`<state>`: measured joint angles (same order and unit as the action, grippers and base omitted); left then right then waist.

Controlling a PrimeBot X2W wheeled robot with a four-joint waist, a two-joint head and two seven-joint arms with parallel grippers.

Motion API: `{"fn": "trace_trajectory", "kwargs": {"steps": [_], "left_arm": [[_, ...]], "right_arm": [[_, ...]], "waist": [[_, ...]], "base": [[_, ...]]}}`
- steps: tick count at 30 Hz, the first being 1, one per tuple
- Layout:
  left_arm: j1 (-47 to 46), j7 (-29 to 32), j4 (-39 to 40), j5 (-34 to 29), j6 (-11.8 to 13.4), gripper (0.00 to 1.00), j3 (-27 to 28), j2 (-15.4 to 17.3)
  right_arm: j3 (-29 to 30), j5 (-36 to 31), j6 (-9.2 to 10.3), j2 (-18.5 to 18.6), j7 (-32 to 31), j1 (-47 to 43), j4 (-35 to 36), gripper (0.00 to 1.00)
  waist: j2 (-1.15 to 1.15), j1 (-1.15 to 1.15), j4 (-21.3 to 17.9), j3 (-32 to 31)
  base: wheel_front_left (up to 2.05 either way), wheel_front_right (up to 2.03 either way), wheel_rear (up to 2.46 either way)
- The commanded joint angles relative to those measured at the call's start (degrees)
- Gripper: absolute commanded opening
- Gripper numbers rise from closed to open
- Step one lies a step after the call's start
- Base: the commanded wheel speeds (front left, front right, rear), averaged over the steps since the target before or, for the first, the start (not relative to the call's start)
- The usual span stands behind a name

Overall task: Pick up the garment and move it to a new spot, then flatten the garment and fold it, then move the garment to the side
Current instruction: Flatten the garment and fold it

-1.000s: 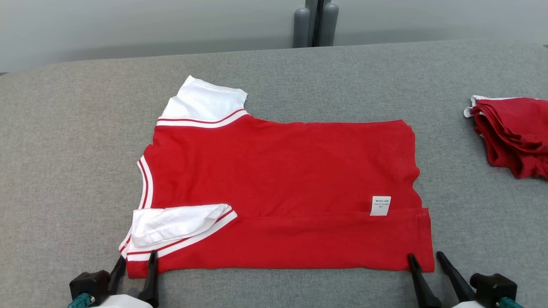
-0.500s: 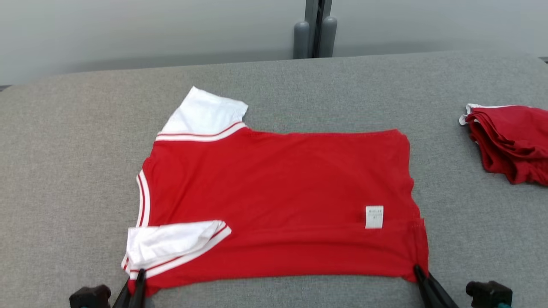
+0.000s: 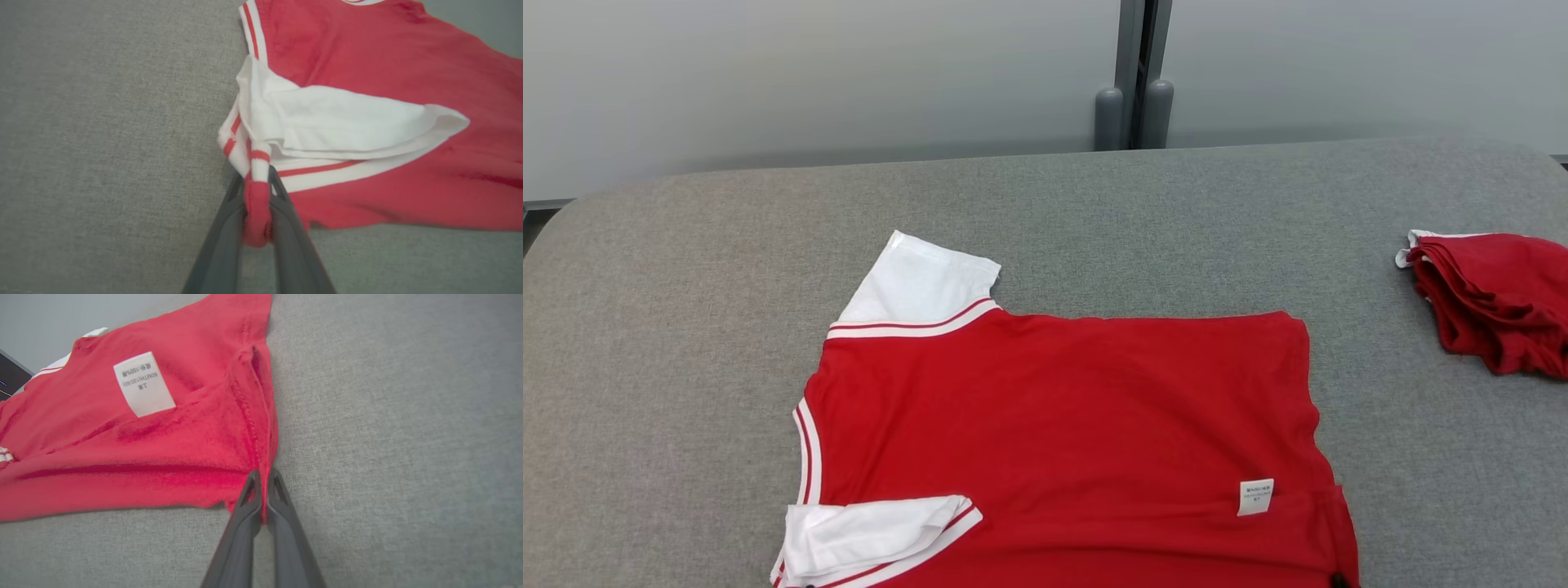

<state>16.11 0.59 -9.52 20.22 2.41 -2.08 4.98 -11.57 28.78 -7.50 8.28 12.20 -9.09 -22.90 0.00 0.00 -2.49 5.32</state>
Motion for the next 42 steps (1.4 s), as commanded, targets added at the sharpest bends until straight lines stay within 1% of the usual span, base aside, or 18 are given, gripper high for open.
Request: {"fn": "trace_trajectory", "kwargs": {"steps": [1, 2, 4, 9, 12, 14, 17, 21, 28, 31, 35, 36, 39, 42], "left_arm": [[0.12, 0.32, 0.43, 0.16, 0.38, 1.0, -0.07, 0.32], [0.02, 0.56, 0.59, 0.35, 0.16, 1.0, -0.3, 0.24], [-0.53, -0.46, 1.36, 0.33, -0.04, 1.0, -0.36, 0.18], [-2.25, -6.37, 4.6, -2.36, 0.98, 1.0, -0.4, 0.72], [-3.7, -10.17, 6.31, -3.84, 0.7, 1.0, -0.43, 1.56], [-5.01, -11.61, 7.31, -4.77, 0.46, 1.0, -1.0, 1.87], [-6.43, -12.21, 8.12, -5.84, 0.66, 1.0, -1.47, 2.54], [-7.67, -11.21, 8.48, -6.92, 0.93, 1.0, -2.21, 3.03], [-7.93, -9.59, 8.62, -6.94, 1.44, 1.0, -2.85, 3.13], [-9.07, -9.38, 9.14, -7.13, 1.66, 1.0, -3.07, 3.19], [-13.72, -8.91, 9.81, -6.96, 0.6, 1.0, -3.67, 3.64], [-17.91, -8.5, 9.73, -7.04, 0.09, 1.0, -3.83, 3.84], [-25.76, -7.66, 8.46, -6.96, -0.98, 1.0, -4.53, 3.91], [-34.61, -6.41, 6.56, -6.23, -2.56, 1.0, -5.21, 4.04]], "right_arm": [[0.49, -0.46, 0.0, 0.05, -0.24, -0.34, 0.51, 0.83], [0.77, -0.96, -0.01, 0.2, -0.25, 0.04, 0.91, 1.0], [1.55, -1.99, -0.01, 0.31, 0.41, 0.83, 2.14, 1.0], [3.98, -5.06, -0.01, 0.58, 1.66, 2.45, 8.25, 1.0], [6.15, -6.8, -0.01, 0.66, 2.02, 3.0, 12.5, 1.0], [7.41, -7.56, -0.01, 0.55, 1.44, 3.38, 14.6, 1.0], [8.73, -8.78, -0.01, 0.43, -0.05, 3.43, 17.19, 1.0], [9.76, -9.93, -0.01, -0.11, -1.73, 2.23, 19.56, 1.0], [10.42, -10.3, -0.01, -1.08, -2.96, 0.94, 21.16, 1.0], [10.61, -10.48, -0.01, -1.35, -3.22, 0.94, 21.78, 1.0], [10.92, -10.34, -0.01, -1.19, -3.43, 2.67, 23.05, 1.0], [11.18, -10.1, -0.01, -0.84, -3.21, 4.03, 23.8, 1.0], [11.27, -9.99, -0.01, -0.39, -3.08, 6.09, 24.84, 1.0], [10.87, -9.66, -0.01, 0.03, -2.81, 9.11, 25.7, 1.0]], "waist": [[0.0, 0.0, -0.02, -0.05], [0.0, 0.0, -0.04, -0.13], [0.0, 0.0, -0.16, -0.45], [0.0, 0.0, -0.35, -2.0], [0.0, 0.0, -0.16, -3.09], [0.0, 0.0, 0.01, -3.8], [0.0, 0.0, 0.24, -4.63], [0.0, 0.0, 0.59, -5.08], [0.0, 0.0, 1.11, -4.64], [0.0, 0.0, 1.4, -3.62], [0.0, 0.0, 1.78, -0.56], [0.0, 0.0, 1.92, 1.86], [0.0, 0.0, 1.73, 5.92], [0.0, 0.0, 0.91, 10.27]], "base": [[0.0, 0.0, 0.0], [0.0, 0.0, 0.0], [0.0, 0.0, 0.0], [0.0, 0.0, 0.0], [0.0, 0.0, 0.0], [0.0, 0.0, 0.0], [0.0, 0.0, 0.0], [0.0, 0.0, 0.0], [0.0, 0.0, 0.0], [0.0, 0.0, 0.0], [0.0, 0.0, 0.0], [0.0, 0.0, 0.0], [0.0, 0.0, 0.0], [0.0, 0.0, 0.0]]}}
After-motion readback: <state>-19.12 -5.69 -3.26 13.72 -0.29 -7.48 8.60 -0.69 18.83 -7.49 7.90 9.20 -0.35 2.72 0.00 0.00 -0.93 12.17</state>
